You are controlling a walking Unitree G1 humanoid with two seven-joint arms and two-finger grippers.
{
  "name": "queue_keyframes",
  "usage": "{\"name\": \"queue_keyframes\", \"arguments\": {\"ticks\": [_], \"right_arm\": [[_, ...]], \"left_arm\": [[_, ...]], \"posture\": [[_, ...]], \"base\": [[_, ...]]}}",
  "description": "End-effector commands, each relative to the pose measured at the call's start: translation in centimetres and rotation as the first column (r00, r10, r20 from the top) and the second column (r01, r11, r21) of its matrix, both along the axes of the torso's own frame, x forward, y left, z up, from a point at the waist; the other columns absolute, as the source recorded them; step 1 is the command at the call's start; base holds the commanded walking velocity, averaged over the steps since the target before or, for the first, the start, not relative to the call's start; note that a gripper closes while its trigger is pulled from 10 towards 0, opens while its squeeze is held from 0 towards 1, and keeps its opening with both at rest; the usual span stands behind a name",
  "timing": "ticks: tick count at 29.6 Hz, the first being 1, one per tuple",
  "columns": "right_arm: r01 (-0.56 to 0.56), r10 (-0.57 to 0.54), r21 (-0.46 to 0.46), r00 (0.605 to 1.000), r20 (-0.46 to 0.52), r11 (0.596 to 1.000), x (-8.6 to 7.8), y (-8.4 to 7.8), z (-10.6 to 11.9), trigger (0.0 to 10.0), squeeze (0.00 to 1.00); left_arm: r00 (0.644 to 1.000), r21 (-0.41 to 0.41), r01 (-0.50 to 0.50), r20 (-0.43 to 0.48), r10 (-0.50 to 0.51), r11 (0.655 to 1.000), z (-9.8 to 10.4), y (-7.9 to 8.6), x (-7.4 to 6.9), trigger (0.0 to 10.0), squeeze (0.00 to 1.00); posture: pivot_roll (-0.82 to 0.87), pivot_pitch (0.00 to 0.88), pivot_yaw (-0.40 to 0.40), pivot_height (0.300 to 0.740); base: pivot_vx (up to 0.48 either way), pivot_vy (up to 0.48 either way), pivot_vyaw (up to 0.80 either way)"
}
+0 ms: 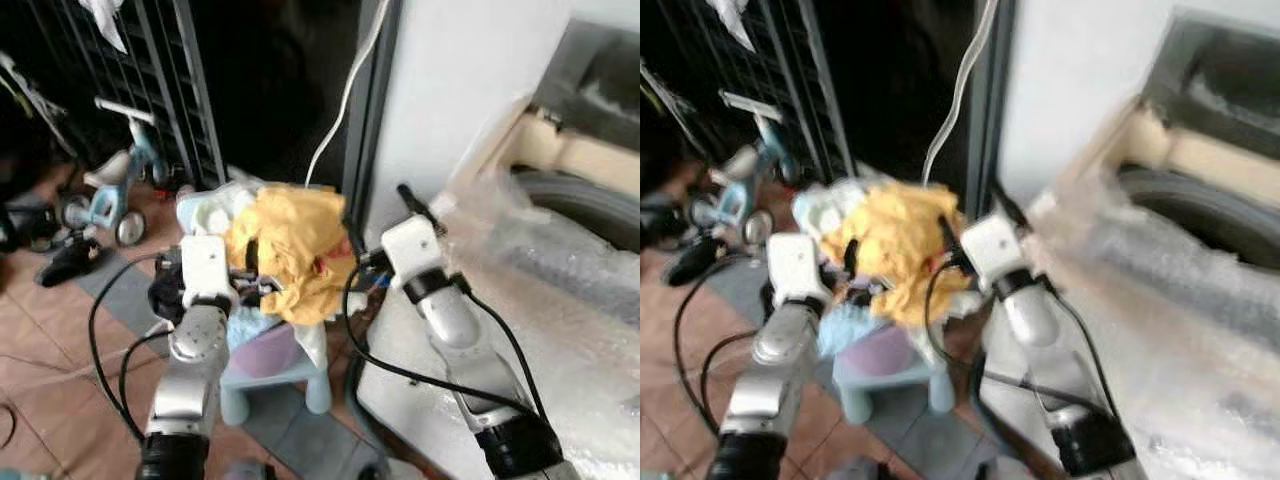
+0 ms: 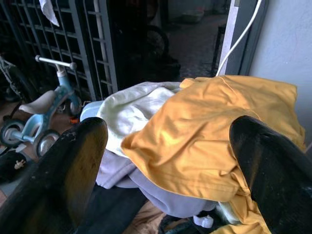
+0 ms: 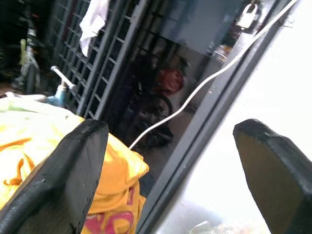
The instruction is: Clothes washing
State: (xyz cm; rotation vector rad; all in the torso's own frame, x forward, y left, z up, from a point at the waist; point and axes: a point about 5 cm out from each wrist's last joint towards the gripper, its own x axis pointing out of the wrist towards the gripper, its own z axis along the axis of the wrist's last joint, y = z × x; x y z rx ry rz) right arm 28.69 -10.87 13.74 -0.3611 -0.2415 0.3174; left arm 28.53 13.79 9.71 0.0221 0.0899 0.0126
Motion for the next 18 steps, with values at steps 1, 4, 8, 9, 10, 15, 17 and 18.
{"name": "queue_keyframes", "arguments": {"ticks": [1,4,8,9,10,15,17,18], "right_arm": [[-0.018,0.018,0.010,1.000,0.004,1.000,0.2,0.7,0.4,10.0,0.00],[-0.008,0.008,0.007,1.000,-0.011,1.000,0.2,0.5,0.1,10.0,0.00],[0.010,-0.010,0.001,0.998,-0.069,1.000,0.1,0.3,-1.1,10.0,0.00],[0.009,-0.009,0.004,0.997,-0.075,1.000,0.1,0.4,-1.2,10.0,0.00],[0.009,-0.009,0.004,0.997,-0.075,1.000,0.1,0.4,-1.2,10.0,0.00],[0.023,-0.019,0.034,0.994,-0.108,0.999,0.2,0.4,-1.6,10.0,0.00],[0.009,-0.011,-0.012,0.988,-0.157,1.000,0.4,0.3,-2.4,10.0,0.00],[0.001,-0.005,-0.020,0.983,-0.181,1.000,0.3,0.3,-2.9,10.0,0.00]], "left_arm": [[1.000,0.015,-0.011,0.012,0.010,1.000,0.2,0.8,0.0,10.0,0.00],[1.000,0.007,-0.002,0.012,0.002,1.000,0.2,0.8,0.0,10.0,0.00],[1.000,0.017,-0.028,-0.001,0.028,0.999,0.0,1.1,-0.1,10.0,0.00],[0.999,0.020,-0.035,-0.005,0.035,0.999,-0.1,1.2,-0.1,10.0,0.00],[0.999,0.020,-0.035,-0.005,0.035,0.999,-0.1,1.2,-0.1,10.0,0.00],[1.000,0.008,-0.023,-0.014,0.023,1.000,-0.3,1.5,-0.1,10.0,0.00],[1.000,0.013,-0.020,-0.009,0.020,1.000,-0.3,1.6,-0.2,10.0,0.00],[1.000,0.015,-0.021,-0.011,0.021,1.000,-0.3,1.7,-0.3,10.0,0.00]], "posture": [[-0.05,0.000,0.003,0.740],[-0.05,0.000,0.006,0.740],[-0.05,0.000,0.006,0.740],[-0.05,0.000,0.006,0.740],[-0.05,0.000,0.006,0.740],[-0.05,0.000,0.004,0.740],[-0.04,0.000,-0.002,0.740],[-0.04,0.000,-0.002,0.740]], "base": [[0.000,0.000,0.00],[0.000,0.000,0.00],[0.000,0.000,0.00],[0.000,0.000,0.00],[0.000,0.000,0.00],[0.000,0.000,0.00],[0.127,0.000,0.00],[0.352,0.000,0.00]]}}
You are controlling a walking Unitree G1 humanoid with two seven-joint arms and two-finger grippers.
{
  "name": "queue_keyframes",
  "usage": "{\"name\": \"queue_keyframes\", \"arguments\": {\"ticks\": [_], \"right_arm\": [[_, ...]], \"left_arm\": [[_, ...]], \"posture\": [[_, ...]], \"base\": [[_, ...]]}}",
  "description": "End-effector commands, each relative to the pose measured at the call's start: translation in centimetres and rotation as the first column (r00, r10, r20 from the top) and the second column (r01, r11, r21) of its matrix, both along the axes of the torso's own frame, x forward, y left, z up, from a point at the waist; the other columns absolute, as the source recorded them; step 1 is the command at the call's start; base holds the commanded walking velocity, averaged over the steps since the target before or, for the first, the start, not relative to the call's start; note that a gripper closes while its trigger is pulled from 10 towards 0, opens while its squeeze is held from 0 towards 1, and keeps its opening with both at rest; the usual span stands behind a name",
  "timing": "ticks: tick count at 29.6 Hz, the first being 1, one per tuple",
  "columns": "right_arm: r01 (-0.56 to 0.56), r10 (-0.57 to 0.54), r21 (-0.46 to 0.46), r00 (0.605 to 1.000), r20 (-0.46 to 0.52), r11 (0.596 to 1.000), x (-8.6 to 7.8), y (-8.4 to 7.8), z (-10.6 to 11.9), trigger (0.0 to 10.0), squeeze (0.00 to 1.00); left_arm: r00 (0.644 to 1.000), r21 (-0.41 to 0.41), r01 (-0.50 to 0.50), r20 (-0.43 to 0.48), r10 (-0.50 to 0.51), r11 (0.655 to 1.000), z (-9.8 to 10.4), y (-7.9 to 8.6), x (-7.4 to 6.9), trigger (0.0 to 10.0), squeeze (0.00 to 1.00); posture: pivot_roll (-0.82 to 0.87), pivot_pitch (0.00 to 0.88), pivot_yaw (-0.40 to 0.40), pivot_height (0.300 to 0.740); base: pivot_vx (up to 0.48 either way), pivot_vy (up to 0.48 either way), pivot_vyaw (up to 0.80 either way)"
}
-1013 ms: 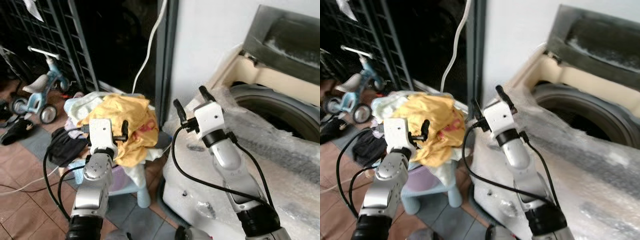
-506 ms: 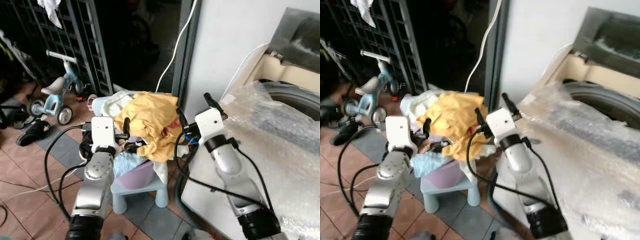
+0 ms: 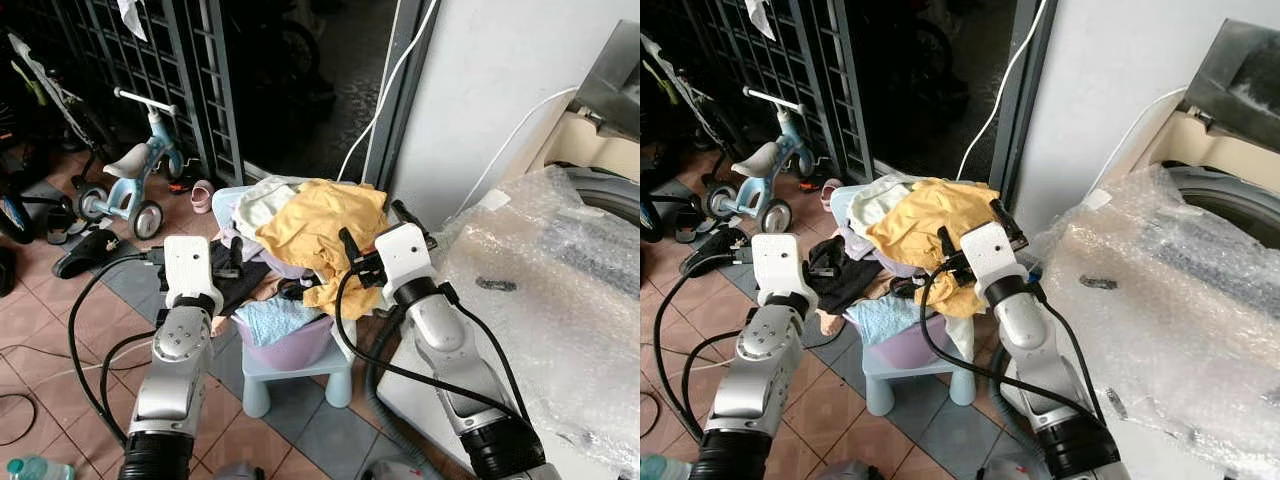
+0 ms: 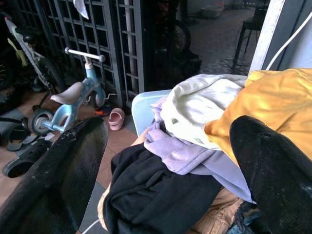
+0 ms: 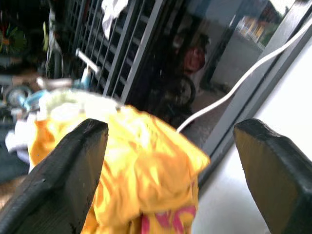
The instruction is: Clothes washing
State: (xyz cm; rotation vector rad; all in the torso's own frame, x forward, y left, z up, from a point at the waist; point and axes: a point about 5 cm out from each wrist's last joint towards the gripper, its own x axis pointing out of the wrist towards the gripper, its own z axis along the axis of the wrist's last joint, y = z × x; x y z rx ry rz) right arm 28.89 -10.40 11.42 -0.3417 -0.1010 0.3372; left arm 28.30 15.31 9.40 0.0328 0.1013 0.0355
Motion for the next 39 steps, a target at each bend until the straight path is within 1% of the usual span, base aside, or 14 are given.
{"name": "queue_keyframes", "arguments": {"ticks": [1,2,3,6,15,19,23,24,30,34,35,37,38,39], "right_arm": [[-0.003,0.003,-0.016,0.999,-0.040,1.000,0.1,-0.1,-0.6,10.0,0.00],[-0.004,0.002,-0.029,0.997,-0.078,1.000,0.1,-0.1,-1.2,10.0,0.00],[0.015,-0.016,-0.007,0.984,-0.177,1.000,0.1,-0.2,-2.5,10.0,0.00],[0.069,-0.050,0.072,0.969,-0.240,0.995,0.0,-0.6,-3.3,10.0,0.00],[0.110,-0.083,0.114,0.971,-0.223,0.987,-0.1,-1.4,-3.6,10.0,0.00],[0.112,-0.080,0.131,0.970,-0.230,0.985,-0.1,-1.4,-3.7,10.0,0.00],[0.083,-0.069,0.063,0.979,-0.193,0.995,-0.1,-0.9,-3.5,10.0,0.00],[0.027,0.003,0.147,0.980,-0.201,0.989,-0.2,-0.3,-3.2,10.0,0.00],[0.061,-0.042,0.101,0.982,-0.182,0.993,0.3,-0.5,-2.8,10.0,0.00],[-0.066,0.103,0.123,0.940,-0.325,0.990,-0.2,0.5,-4.0,10.0,0.00],[-0.066,0.103,0.123,0.940,-0.325,0.990,-0.2,0.5,-4.0,10.0,0.00],[-0.026,0.037,0.032,0.925,-0.378,0.999,-0.4,0.3,-5.6,10.0,0.00],[0.029,-0.017,0.024,0.914,-0.406,0.999,0.0,-0.2,-5.9,3.5,0.00],[0.029,-0.017,0.024,0.914,-0.406,0.999,0.0,-0.2,-5.9,3.5,0.00]], "left_arm": [[1.000,0.003,0.001,0.000,-0.001,1.000,0.0,0.1,0.0,10.0,0.00],[1.000,0.007,0.004,-0.009,-0.004,1.000,-0.2,0.2,-0.1,10.0,0.00],[1.000,0.001,0.009,-0.021,-0.009,1.000,-0.3,0.1,0.0,10.0,0.00],[1.000,0.002,0.018,-0.021,-0.018,1.000,-0.3,0.1,0.0,10.0,0.00],[0.999,-0.004,0.007,-0.051,-0.007,1.000,-0.7,0.5,-0.1,10.0,0.00],[0.999,-0.012,0.007,-0.038,-0.008,1.000,-0.5,0.3,0.0,10.0,0.00],[0.999,-0.009,0.008,-0.047,-0.008,1.000,-0.6,0.3,-0.1,10.0,0.00],[0.999,-0.011,0.005,-0.047,-0.006,1.000,-0.6,0.3,-0.2,10.0,0.00],[0.999,-0.013,0.005,-0.052,-0.005,1.000,-0.6,0.3,-0.3,10.0,0.00],[0.998,-0.016,0.004,-0.060,-0.005,1.000,-0.7,0.3,-0.3,10.0,0.00],[0.998,-0.016,0.004,-0.060,-0.005,1.000,-0.7,0.3,-0.3,10.0,0.00],[0.998,-0.015,0.000,-0.062,-0.001,1.000,-0.6,0.3,-0.4,10.0,0.00],[0.998,-0.014,-0.004,-0.066,0.003,1.000,-0.6,0.4,-0.5,10.0,0.00],[0.998,-0.014,-0.004,-0.066,0.003,1.000,-0.6,0.4,-0.5,10.0,0.00]], "posture": [[-0.04,0.000,-0.002,0.740],[-0.04,0.000,-0.002,0.740],[-0.04,0.000,-0.001,0.740],[-0.04,0.000,0.000,0.740],[-0.04,0.000,0.004,0.740],[-0.04,0.000,0.003,0.740],[-0.04,0.000,0.003,0.740],[-0.04,0.000,0.002,0.740],[-0.03,0.000,0.001,0.740],[-0.03,0.000,-0.005,0.740],[-0.03,0.000,-0.005,0.740],[-0.01,0.000,-0.009,0.740],[-0.01,0.000,-0.009,0.740],[-0.01,0.000,-0.009,0.740]], "base": [[0.352,0.000,0.00],[0.394,0.000,0.00],[0.431,0.000,0.00],[0.436,0.000,0.00],[0.395,0.143,0.00],[0.000,0.423,0.00],[0.000,0.000,0.00],[0.000,0.000,0.00],[0.000,0.000,0.00],[0.000,0.000,0.00],[0.000,0.000,0.00],[0.000,0.000,0.00],[0.000,0.000,0.00],[0.000,0.000,0.00]]}}
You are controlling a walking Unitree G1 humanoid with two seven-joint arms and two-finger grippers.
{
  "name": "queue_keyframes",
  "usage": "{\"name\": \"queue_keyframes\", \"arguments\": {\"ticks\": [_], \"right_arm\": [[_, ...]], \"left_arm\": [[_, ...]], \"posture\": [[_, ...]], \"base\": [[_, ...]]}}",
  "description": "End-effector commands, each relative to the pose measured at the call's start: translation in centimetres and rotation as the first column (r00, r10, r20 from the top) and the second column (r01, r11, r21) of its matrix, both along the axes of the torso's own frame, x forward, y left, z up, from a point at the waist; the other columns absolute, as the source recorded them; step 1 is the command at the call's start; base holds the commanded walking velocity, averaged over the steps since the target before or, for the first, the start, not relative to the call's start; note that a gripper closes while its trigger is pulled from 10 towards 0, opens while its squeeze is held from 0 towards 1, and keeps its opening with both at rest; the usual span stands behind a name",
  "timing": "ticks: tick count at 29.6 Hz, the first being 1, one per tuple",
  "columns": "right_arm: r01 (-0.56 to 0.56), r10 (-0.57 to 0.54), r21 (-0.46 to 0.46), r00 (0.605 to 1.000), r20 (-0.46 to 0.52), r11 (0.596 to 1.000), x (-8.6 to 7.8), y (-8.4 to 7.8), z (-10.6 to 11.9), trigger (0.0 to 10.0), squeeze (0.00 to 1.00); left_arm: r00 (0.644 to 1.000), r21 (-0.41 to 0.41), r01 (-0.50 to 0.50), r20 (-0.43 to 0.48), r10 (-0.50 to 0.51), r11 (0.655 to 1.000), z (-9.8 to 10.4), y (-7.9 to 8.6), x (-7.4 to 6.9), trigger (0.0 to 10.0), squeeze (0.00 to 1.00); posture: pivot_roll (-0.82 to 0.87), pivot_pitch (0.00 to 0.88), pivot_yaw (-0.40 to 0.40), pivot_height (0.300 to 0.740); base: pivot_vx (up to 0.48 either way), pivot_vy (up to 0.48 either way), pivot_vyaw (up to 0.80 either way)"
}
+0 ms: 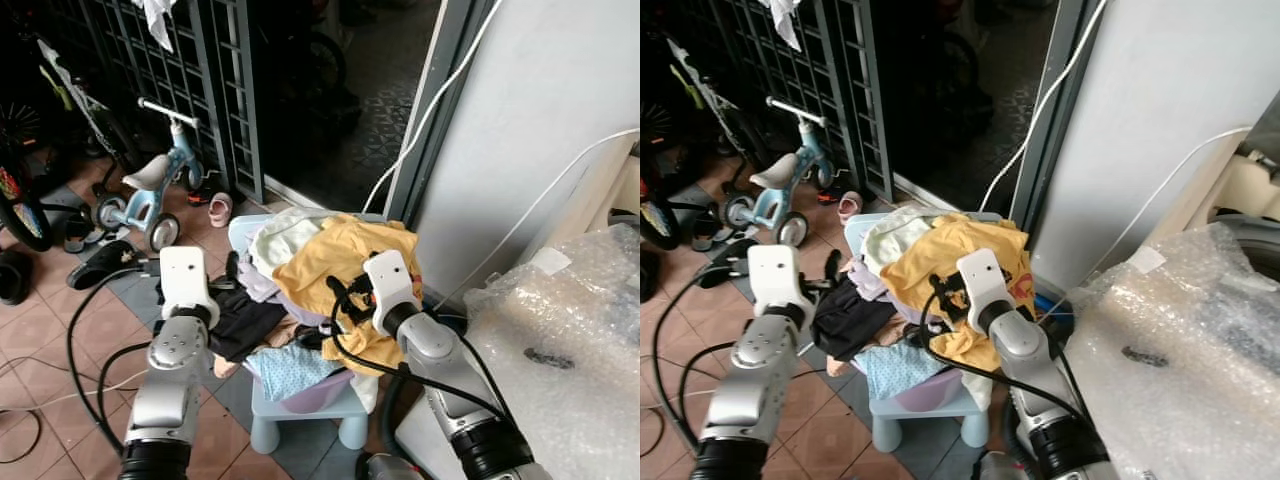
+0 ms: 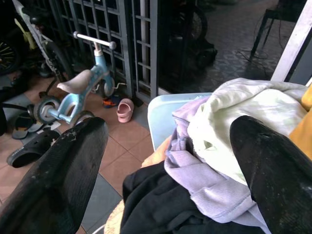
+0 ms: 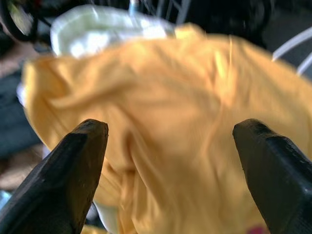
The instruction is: Clothes washing
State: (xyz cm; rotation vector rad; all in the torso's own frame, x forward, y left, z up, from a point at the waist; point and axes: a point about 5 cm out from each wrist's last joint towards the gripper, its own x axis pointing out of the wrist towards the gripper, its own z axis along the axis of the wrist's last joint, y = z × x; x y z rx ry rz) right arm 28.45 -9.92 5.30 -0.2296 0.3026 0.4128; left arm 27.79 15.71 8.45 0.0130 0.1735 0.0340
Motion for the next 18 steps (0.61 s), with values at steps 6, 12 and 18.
{"name": "queue_keyframes", "arguments": {"ticks": [6,12,18], "right_arm": [[0.101,-0.102,-0.058,0.995,-0.007,0.993,1.8,-1.3,0.2,0.0,0.00],[0.104,-0.106,-0.059,0.994,-0.032,0.993,1.8,-1.0,-0.1,0.0,0.00],[0.092,-0.095,-0.043,0.993,-0.064,0.995,1.9,-0.8,-0.4,0.0,0.00]], "left_arm": [[1.000,0.031,0.006,-0.008,-0.006,1.000,0.2,0.0,-0.1,10.0,0.00],[1.000,0.034,0.007,-0.014,-0.006,0.999,0.2,0.0,-0.1,10.0,0.00],[1.000,0.036,0.011,-0.024,-0.010,0.999,0.2,0.0,0.0,10.0,0.00]], "posture": [[0.00,0.000,-0.008,0.740],[0.00,0.000,-0.010,0.740],[0.00,0.000,-0.003,0.740]], "base": [[0.000,0.000,0.00],[0.000,0.000,0.00],[0.000,0.000,0.00]]}}
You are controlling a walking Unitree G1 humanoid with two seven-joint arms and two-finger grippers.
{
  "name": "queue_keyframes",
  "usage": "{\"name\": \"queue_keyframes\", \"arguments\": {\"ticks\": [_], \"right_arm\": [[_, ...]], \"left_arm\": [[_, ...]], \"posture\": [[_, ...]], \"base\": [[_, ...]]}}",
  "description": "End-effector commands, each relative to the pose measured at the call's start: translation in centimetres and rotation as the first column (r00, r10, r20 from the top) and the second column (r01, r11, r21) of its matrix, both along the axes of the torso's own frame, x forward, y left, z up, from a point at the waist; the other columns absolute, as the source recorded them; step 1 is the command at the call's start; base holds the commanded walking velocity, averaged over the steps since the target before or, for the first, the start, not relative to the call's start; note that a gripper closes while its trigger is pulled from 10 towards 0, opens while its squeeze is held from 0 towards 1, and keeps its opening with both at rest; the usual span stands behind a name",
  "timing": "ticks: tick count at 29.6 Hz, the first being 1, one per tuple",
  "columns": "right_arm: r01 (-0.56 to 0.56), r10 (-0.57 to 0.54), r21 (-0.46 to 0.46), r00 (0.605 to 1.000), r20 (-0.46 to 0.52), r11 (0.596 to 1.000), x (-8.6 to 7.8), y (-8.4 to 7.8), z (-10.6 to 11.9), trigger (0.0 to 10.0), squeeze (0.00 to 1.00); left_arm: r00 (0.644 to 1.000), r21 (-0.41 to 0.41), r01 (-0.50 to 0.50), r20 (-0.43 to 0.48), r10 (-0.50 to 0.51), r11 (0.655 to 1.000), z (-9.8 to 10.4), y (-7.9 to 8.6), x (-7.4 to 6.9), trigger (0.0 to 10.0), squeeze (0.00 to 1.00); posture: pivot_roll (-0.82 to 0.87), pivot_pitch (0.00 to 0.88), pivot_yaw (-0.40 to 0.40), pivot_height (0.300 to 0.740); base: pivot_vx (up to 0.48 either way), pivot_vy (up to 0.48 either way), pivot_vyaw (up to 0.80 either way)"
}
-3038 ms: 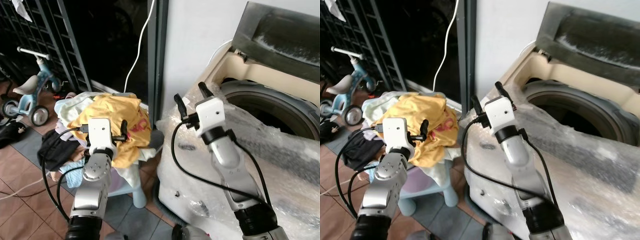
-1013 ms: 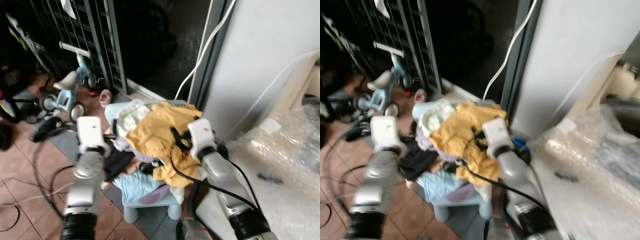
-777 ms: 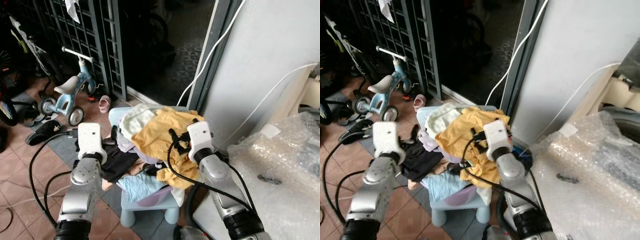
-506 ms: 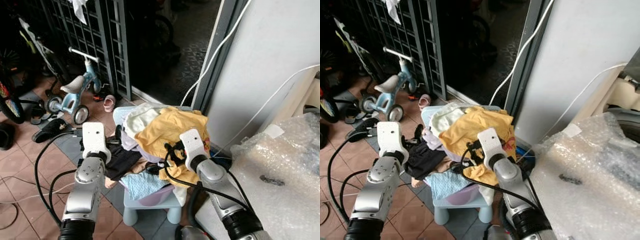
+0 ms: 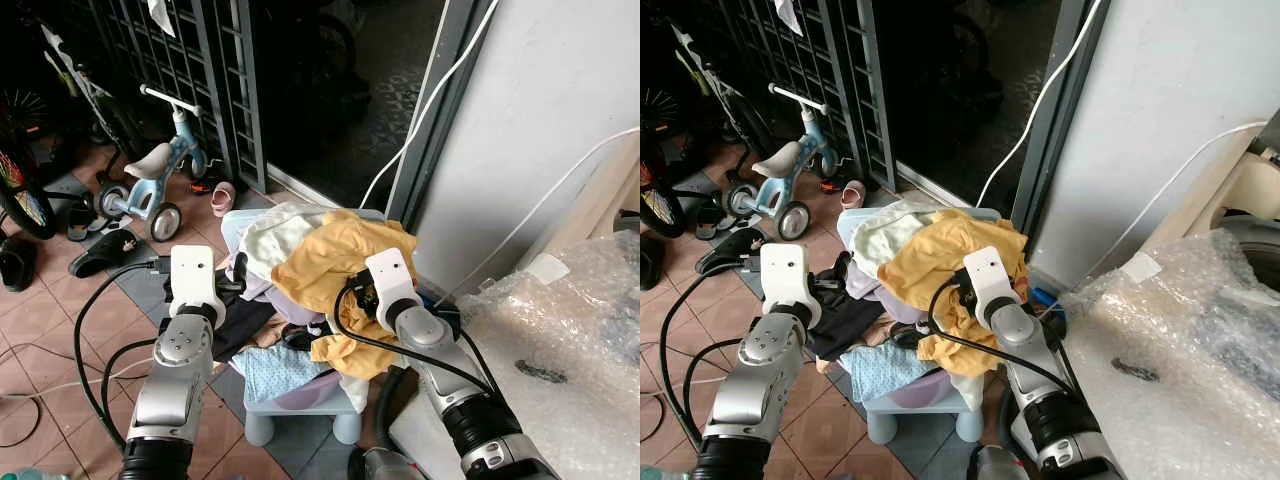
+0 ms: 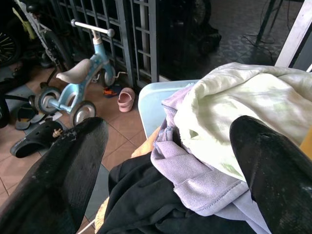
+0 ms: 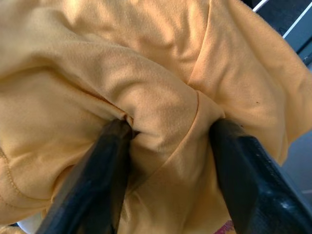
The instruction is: Clothes washing
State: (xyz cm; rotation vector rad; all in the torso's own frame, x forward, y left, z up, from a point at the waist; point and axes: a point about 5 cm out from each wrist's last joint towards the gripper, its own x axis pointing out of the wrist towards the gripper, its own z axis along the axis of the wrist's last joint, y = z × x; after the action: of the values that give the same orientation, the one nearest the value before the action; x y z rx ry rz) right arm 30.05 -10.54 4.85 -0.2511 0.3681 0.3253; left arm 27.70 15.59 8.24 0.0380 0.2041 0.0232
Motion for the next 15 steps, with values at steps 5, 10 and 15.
{"name": "queue_keyframes", "arguments": {"ticks": [5,10,15], "right_arm": [[-0.007,0.009,0.033,0.999,-0.051,0.999,0.3,0.0,-0.3,0.0,0.00],[-0.011,0.014,0.042,0.998,-0.060,0.999,0.3,0.0,-0.3,0.0,0.00],[-0.010,0.013,0.063,0.999,-0.048,0.998,0.4,0.0,-0.1,0.0,0.00]], "left_arm": [[0.999,0.000,0.036,-0.002,-0.036,0.999,0.3,-0.3,0.2,10.0,0.00],[0.994,0.016,0.104,0.035,-0.105,0.994,0.9,-1.3,0.2,10.0,0.00],[0.995,-0.004,0.098,0.031,-0.098,0.995,0.8,-1.4,0.3,10.0,0.00]], "posture": [[-0.01,0.000,0.001,0.740],[-0.01,0.000,-0.001,0.740],[-0.01,0.000,-0.002,0.740]], "base": [[0.000,0.000,0.00],[0.000,0.000,0.00],[0.000,0.000,0.00]]}}
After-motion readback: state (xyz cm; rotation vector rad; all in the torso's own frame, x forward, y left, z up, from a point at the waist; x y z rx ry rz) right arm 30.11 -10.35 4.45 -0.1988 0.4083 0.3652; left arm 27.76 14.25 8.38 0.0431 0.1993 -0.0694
